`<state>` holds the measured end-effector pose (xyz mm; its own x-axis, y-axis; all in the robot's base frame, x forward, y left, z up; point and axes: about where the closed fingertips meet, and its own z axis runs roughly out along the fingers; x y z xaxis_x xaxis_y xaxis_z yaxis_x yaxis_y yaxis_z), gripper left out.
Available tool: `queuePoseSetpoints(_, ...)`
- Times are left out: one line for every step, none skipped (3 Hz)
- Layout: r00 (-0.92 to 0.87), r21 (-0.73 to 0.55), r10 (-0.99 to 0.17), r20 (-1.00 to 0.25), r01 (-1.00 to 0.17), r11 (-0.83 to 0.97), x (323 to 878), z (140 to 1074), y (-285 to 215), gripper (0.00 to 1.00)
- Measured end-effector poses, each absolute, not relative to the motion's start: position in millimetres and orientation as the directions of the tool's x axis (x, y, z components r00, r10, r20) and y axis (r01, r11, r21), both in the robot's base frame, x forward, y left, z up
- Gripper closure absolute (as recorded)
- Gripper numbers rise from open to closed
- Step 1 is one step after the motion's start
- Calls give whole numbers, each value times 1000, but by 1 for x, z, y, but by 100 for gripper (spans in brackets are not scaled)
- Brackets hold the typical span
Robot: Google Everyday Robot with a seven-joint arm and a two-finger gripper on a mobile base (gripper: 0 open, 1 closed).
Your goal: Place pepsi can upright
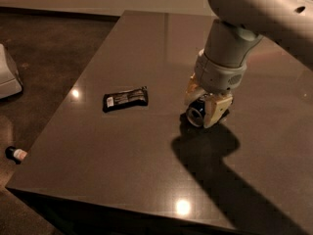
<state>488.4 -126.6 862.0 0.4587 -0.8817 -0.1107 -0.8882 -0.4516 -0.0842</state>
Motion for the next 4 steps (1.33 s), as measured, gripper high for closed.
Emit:
queuePoseSetpoints(397, -109, -904, -155, -917, -384, 491, 877, -132, 88)
queuePoseSetpoints(288, -159, -913, -289, -955, -251, 497, 912, -137, 100)
queuePoseSetpoints(176, -175, -869, -463, -979, -104, 503, 947, -141, 100)
queuePoseSetpoints(44, -122, -767, -640, -992, 45, 504, 968, -141, 100)
